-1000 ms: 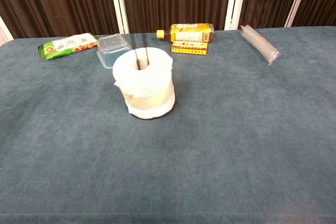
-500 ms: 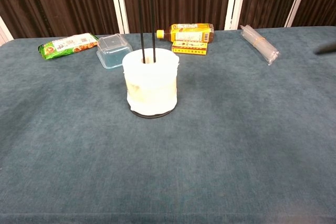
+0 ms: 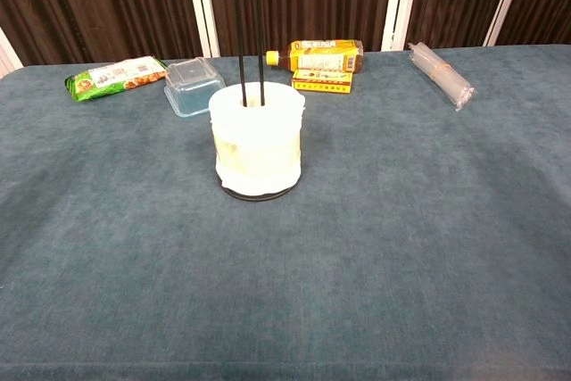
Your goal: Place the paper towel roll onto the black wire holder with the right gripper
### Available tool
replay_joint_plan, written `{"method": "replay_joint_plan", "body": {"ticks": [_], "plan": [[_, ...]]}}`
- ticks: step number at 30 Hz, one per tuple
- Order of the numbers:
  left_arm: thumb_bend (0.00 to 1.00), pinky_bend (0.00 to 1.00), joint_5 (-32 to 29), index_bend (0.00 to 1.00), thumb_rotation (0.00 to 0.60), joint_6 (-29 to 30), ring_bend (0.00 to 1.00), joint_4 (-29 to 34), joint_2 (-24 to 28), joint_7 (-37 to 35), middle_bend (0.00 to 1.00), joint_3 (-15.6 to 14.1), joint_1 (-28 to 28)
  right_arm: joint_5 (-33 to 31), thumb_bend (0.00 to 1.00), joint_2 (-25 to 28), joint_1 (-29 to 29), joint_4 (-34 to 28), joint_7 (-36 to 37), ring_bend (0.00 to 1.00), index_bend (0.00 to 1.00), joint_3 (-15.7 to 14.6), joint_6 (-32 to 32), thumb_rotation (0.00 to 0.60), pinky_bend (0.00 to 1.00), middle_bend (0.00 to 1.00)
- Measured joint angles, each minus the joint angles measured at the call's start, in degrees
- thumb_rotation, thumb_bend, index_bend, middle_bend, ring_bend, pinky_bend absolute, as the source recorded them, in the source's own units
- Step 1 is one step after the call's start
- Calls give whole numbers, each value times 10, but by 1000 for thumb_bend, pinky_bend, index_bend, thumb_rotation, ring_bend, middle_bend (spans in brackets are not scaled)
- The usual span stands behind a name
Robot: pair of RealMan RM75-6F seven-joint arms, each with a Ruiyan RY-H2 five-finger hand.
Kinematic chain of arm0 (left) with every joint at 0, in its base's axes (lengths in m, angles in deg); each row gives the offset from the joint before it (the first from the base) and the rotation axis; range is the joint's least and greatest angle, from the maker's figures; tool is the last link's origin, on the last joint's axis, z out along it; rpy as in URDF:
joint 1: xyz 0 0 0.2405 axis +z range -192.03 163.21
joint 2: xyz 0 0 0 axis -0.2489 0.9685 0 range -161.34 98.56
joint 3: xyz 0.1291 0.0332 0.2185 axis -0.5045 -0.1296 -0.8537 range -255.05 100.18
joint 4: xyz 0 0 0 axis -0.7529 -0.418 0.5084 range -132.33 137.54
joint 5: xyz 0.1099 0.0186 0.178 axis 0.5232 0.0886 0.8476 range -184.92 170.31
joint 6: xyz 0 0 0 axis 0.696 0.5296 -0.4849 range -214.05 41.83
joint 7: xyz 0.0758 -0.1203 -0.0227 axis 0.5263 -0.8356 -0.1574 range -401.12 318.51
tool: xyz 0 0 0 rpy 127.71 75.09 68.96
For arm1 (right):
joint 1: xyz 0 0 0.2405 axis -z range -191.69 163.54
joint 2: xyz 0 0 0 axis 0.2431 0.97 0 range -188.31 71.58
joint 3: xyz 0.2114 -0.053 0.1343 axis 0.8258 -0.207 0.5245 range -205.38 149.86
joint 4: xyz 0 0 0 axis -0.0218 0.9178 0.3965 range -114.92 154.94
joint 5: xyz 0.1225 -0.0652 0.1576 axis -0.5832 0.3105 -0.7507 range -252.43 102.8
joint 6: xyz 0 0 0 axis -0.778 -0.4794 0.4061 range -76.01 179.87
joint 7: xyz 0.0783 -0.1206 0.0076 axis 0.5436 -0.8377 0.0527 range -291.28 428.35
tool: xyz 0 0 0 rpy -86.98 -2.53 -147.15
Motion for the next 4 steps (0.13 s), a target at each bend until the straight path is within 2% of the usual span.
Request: {"method": "replay_joint_plan", "body": {"ticks": [4], "plan": [[399,95,4,0,600,10,32,3,3,-3,0,-2,4,17,127,-1,18,7,29,0,0,13,-12,600,0,0]]}}
